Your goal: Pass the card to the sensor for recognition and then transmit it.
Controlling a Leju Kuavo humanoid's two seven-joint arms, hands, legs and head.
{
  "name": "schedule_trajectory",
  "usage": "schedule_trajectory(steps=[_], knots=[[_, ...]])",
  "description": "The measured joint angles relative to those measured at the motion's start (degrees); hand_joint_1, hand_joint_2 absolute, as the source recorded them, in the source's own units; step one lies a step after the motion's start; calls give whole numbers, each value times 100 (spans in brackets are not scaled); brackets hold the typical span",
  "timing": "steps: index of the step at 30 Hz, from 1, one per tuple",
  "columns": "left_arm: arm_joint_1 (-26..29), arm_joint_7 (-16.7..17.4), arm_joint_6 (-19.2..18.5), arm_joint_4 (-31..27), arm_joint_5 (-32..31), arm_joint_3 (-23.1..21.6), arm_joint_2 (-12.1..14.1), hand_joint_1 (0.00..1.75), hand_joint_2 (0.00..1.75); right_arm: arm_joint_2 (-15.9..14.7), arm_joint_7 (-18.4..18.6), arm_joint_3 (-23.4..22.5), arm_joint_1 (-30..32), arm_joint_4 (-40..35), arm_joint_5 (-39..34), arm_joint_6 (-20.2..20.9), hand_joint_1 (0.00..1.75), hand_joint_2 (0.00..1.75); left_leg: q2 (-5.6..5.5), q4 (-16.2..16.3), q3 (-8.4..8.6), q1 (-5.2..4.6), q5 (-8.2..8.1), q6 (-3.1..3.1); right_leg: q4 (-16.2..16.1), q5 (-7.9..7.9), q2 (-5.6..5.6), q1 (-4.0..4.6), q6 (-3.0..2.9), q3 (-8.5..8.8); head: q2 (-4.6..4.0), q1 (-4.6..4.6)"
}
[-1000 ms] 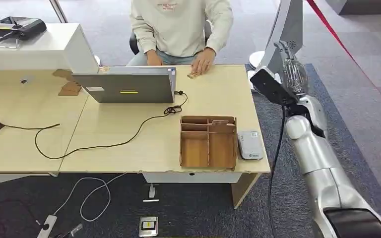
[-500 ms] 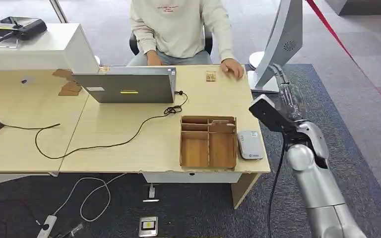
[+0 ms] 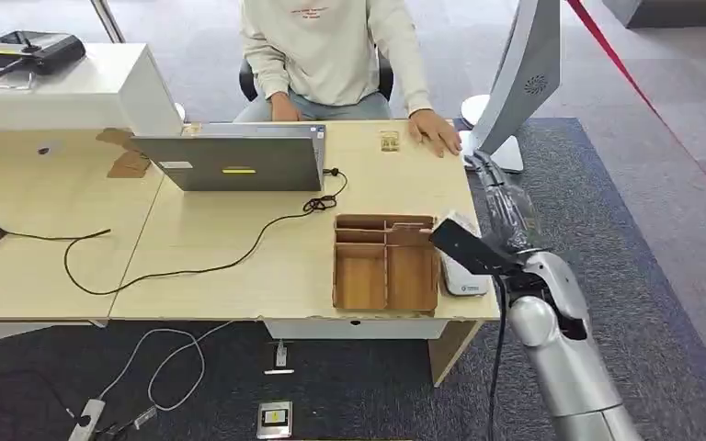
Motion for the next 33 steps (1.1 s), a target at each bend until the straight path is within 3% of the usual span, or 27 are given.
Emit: schedule_trajectory(steps=[8, 13, 19, 33], knots=[[-1, 20, 52, 0, 68, 15, -7, 0, 0, 520, -164, 164, -153, 697, 17, -550, 0, 175, -3, 0, -2, 0, 2, -2, 1, 0, 0, 0, 0, 0, 0, -2], [-1, 39, 52, 0, 66, 15, -9, 0, 0, 686, -170, 208, -333, 1082, 17, -605, 0, 175, -3, 1, -1, 0, 2, -2, 0, 0, 0, 0, 0, 0, 0, 0], [-58, 135, 52, 0, -50, 15, -39, 0, 0, 789, -109, 220, -555, 1536, 102, -902, 0, 175, -2, 1, -2, 0, 2, -2, 0, 0, 0, 0, 0, -2, 0, 0], [-230, 293, 33, 0, -129, 13, -120, 0, 0, 975, -291, 284, -1192, 2990, 234, -1077, 0, 175, -3, 2, -3, 0, 3, -4, 0, 1, 0, 0, -1, -3, 0, 0]])
